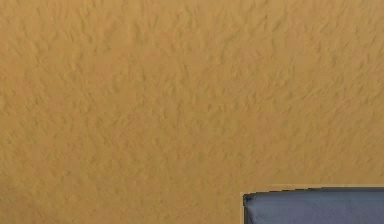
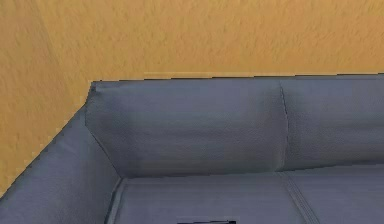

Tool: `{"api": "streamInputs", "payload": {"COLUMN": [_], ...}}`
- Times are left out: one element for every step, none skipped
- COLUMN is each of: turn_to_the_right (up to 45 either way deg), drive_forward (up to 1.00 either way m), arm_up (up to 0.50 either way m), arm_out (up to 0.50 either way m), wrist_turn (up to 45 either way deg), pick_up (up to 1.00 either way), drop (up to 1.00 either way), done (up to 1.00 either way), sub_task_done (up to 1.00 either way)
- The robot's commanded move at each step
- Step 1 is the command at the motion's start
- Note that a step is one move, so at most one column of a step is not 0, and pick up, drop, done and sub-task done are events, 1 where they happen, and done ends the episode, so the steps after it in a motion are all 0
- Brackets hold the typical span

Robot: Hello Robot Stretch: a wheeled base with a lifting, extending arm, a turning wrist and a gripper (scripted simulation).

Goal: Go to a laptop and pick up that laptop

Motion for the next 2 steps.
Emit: {"api": "streamInputs", "payload": {"turn_to_the_right": [0.0,0.0], "drive_forward": [0.00,0.00], "arm_up": [0.10,0.00], "arm_out": [0.00,0.00], "wrist_turn": [0.0,0.0], "pick_up": [0.00,0.00], "drop": [0.00,0.00], "done": [0.00,1.00], "sub_task_done": [0.00,0.00]}}
